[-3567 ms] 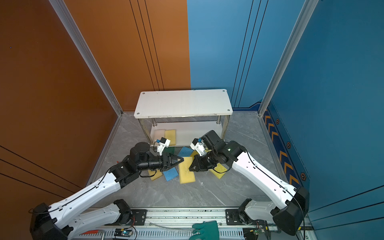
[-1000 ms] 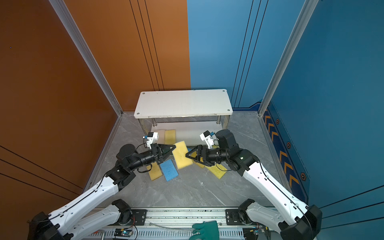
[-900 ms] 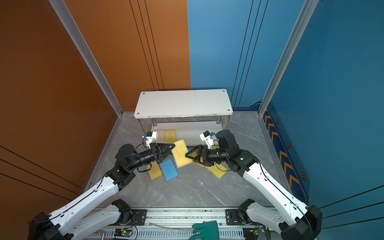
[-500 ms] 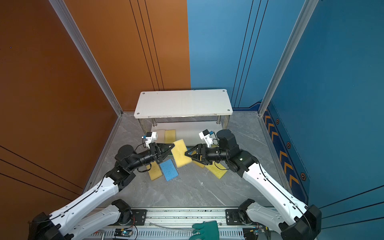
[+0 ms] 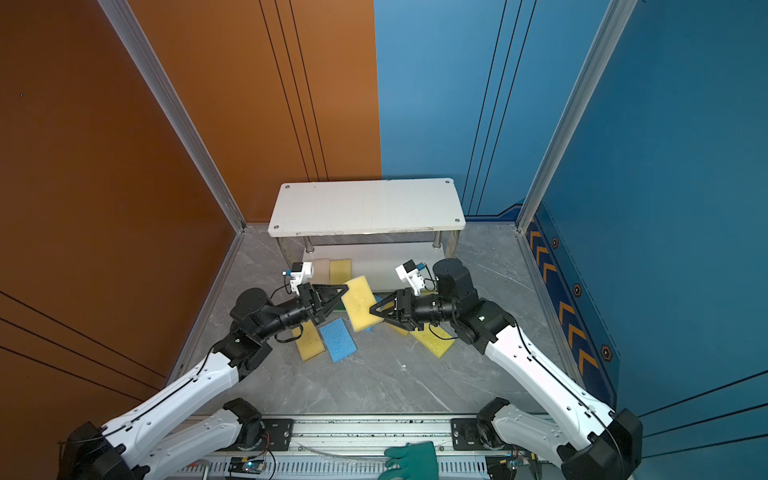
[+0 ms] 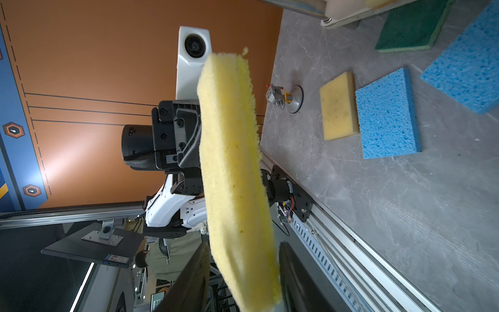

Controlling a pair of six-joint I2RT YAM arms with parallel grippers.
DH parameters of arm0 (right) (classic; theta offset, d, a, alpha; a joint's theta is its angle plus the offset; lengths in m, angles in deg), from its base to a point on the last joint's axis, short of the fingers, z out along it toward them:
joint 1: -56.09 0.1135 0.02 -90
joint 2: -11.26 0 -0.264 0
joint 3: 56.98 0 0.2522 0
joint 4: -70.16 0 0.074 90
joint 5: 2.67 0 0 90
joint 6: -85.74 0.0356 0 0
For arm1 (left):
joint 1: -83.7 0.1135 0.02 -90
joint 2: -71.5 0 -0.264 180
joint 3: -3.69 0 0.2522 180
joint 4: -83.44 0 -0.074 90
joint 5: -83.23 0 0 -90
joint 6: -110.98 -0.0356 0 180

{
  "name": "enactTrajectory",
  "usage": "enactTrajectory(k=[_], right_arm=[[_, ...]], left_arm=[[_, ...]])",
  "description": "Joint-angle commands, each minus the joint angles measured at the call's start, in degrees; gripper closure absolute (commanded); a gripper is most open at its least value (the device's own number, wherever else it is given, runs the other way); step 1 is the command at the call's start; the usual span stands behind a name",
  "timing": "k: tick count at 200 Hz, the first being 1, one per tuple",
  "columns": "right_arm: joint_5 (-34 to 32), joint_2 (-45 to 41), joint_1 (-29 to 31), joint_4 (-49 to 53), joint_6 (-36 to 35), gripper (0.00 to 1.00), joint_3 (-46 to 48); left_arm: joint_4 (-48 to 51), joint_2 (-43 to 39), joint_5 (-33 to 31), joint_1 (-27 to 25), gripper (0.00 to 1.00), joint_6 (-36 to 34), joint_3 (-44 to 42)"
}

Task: Place and organize the cleaning sponges onto the shelf

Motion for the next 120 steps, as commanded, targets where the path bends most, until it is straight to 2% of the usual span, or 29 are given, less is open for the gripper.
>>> enactTrajectory(k=[1, 33, 120], right_arm=[[1.2, -0.7, -0.3, -1.2, 0.0, 0.58, 0.1], [1.3, -0.5, -0.5, -1.2, -0.1, 0.67, 0.2], [0.6, -0.9, -0.9, -1.2, 0.3, 0.76, 0.4]], left_arm=[[-1.8, 0.2, 1.1, 0.5, 0.85, 0.0, 0.3], [-1.9, 0.4, 1.1, 0.6, 0.84, 0.0, 0.3], [-2.0, 0.1, 1.2, 0.6, 0.85, 0.2, 0.0]])
